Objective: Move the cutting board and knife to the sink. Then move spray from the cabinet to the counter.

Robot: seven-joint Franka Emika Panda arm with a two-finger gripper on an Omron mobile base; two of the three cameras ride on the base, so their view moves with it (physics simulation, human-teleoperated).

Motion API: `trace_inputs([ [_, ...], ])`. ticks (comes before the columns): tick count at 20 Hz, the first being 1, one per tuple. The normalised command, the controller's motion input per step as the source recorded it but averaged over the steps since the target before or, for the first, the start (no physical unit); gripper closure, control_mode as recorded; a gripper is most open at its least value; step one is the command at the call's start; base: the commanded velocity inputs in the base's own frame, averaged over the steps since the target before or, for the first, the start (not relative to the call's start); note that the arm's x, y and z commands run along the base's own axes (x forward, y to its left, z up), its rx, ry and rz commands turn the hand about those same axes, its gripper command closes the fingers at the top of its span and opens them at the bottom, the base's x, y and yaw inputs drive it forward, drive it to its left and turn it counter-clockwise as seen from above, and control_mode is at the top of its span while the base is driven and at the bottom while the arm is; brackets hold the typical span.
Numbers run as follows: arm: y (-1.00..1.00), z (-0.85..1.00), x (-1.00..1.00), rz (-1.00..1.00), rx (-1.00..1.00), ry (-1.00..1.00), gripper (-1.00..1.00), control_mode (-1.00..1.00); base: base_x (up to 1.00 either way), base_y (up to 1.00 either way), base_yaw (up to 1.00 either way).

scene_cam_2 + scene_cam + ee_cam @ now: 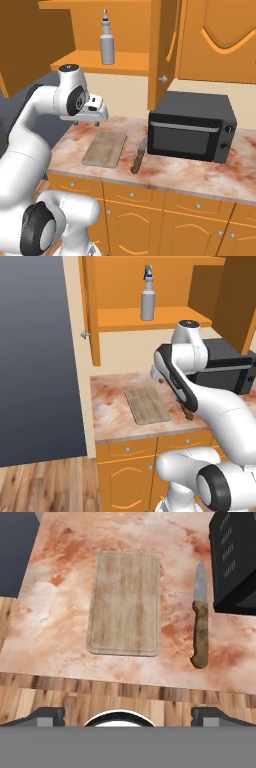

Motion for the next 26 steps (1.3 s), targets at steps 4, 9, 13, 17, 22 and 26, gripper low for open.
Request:
trace_inputs([
  [4,0.00,-0.21,0.37,0.02,0.00,0.00,-1.00,-1.00,0.00,0.00,0.00],
  [9,0.01,-0.23,0.36,0.03,0.00,0.00,-1.00,-1.00,0.00,0.00,0.00],
  [13,0.05,-0.27,0.45,0.01,0.00,-0.04,-1.00,-1.00,0.00,0.00,0.00],
  [17,0.03,-0.24,0.35,0.00,0.00,-0.05,-1.00,-1.00,0.00,0.00,0.00],
  [22,0.00,-0.22,0.44,0.00,0.00,-0.05,-1.00,-1.00,0.00,0.00,0.00],
  [26,0.00,-0.21,0.45,-0.01,0.02,-0.01,-1.00,-1.00,0.00,0.00,0.00],
])
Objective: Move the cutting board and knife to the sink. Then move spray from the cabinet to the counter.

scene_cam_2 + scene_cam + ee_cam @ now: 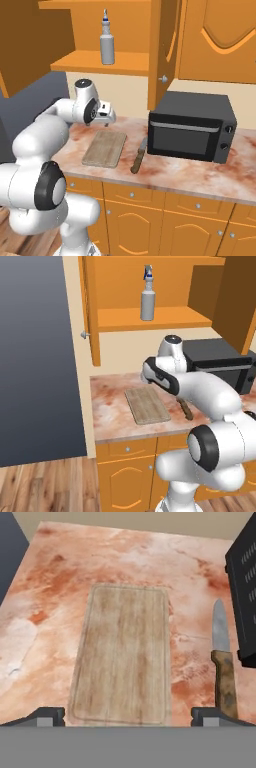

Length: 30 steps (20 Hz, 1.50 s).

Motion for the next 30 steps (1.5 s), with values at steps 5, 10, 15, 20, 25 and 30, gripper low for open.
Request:
trace_inputs([
  [5,0.00,-0.22,0.37,-0.03,0.06,0.00,-1.00,-1.00,0.00,0.00,0.00],
  [10,0.01,-0.21,0.35,-0.03,0.02,0.00,-1.00,-1.00,0.00,0.00,0.00],
  [15,0.02,-0.28,0.40,-0.02,0.00,-0.01,-1.00,-1.00,0.00,0.00,0.00],
  [20,0.05,-0.30,0.42,0.00,0.00,-0.03,-1.00,-1.00,0.00,0.00,0.00],
  [25,0.07,-0.29,0.37,0.00,0.00,-0.04,-1.00,-1.00,0.00,0.00,0.00],
  [30,0.07,-0.27,0.36,0.00,0.00,-0.01,-1.00,-1.00,0.00,0.00,0.00],
])
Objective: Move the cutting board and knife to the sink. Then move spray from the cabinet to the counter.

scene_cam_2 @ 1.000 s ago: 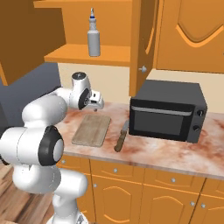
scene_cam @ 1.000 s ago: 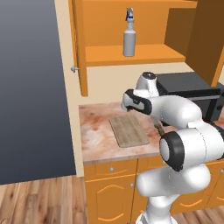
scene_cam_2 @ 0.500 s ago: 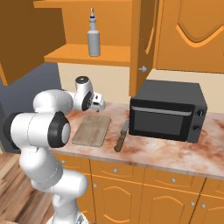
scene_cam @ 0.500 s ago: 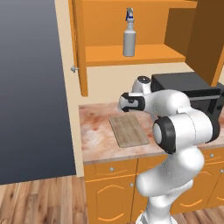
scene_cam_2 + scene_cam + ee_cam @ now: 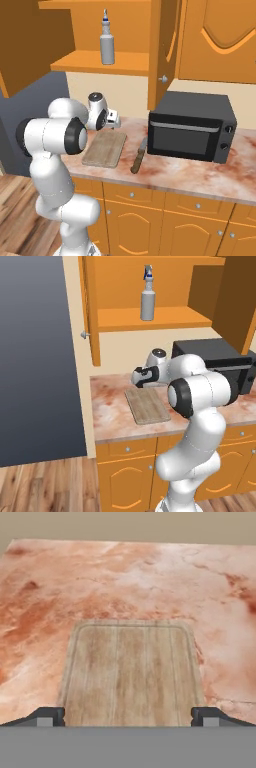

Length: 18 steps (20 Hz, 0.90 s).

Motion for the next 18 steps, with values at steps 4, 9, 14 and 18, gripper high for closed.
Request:
trace_inputs([
  [4,0.06,-0.19,0.53,0.00,0.00,0.00,-1.00,-1.00,0.00,0.00,0.00],
  [9,0.04,-0.17,0.59,0.00,-0.01,0.01,-1.00,-1.00,0.00,0.00,0.00],
  [14,0.01,-0.18,0.57,0.00,-0.01,0.11,-1.00,-1.00,0.00,0.00,0.00],
  [18,0.02,-0.25,0.43,0.00,-0.01,0.11,-1.00,-1.00,0.00,0.00,0.00],
])
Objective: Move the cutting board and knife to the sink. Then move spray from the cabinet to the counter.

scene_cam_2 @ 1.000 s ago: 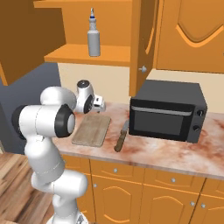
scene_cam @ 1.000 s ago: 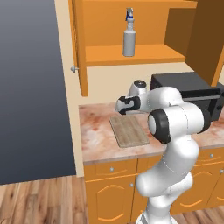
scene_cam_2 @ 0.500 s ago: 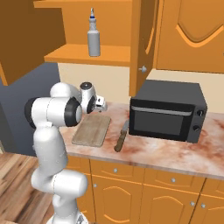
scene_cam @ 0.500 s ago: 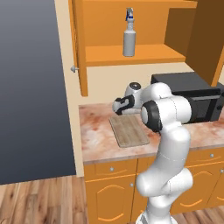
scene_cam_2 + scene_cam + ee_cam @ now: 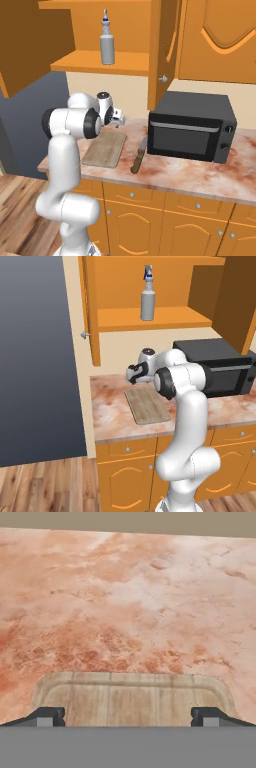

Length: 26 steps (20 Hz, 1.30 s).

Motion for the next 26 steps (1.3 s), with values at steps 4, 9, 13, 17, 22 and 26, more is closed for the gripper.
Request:
trace_inputs([
  [4,0.00,-0.24,0.40,0.00,0.00,0.03,-1.00,-1.00,0.00,0.00,0.00],
  [9,0.01,-0.30,0.31,0.00,0.00,0.01,-1.00,-1.00,0.00,0.00,0.00],
  [13,0.00,-0.32,0.23,0.00,0.00,0.00,-1.00,-1.00,0.00,0.00,0.00],
  [17,0.00,-0.26,0.24,0.00,0.00,0.00,-1.00,-1.00,0.00,0.00,0.00],
  [22,0.00,-0.26,0.19,0.00,0.00,0.00,-1.00,-1.00,0.00,0.00,0.00],
  [26,0.00,-0.27,0.14,0.00,0.00,0.00,-1.00,-1.00,0.00,0.00,0.00],
])
